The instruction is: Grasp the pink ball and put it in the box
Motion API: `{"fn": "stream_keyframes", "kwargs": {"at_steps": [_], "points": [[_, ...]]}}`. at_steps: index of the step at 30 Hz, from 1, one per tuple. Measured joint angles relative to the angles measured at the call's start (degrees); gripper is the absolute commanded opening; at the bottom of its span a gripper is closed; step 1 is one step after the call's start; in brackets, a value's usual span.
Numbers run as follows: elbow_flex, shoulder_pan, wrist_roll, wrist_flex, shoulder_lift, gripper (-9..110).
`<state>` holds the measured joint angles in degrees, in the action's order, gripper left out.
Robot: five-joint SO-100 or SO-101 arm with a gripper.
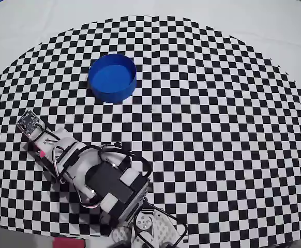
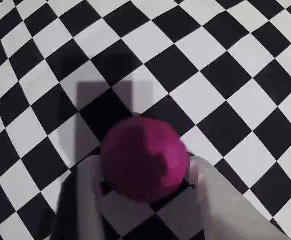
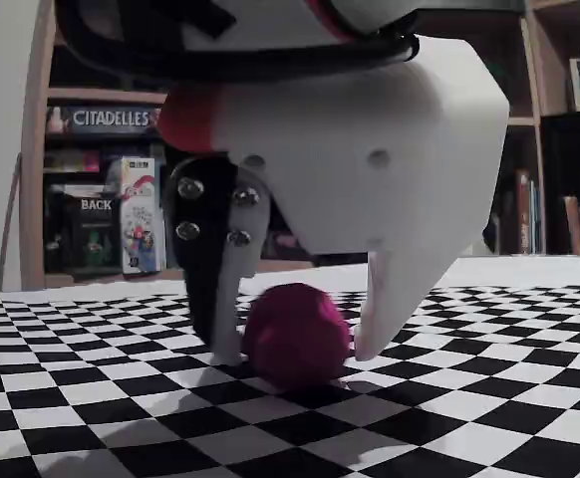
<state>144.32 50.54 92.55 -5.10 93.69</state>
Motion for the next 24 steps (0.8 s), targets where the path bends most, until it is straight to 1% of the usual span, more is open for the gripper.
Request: {"fn": "stream_keyframes", "kwargs": {"at_steps": [17, 24], "points": [[0.0, 0.44, 0.0, 0.0, 0.18, 0], [0.0, 0.44, 0.0, 0.0, 3.96, 0]]}}
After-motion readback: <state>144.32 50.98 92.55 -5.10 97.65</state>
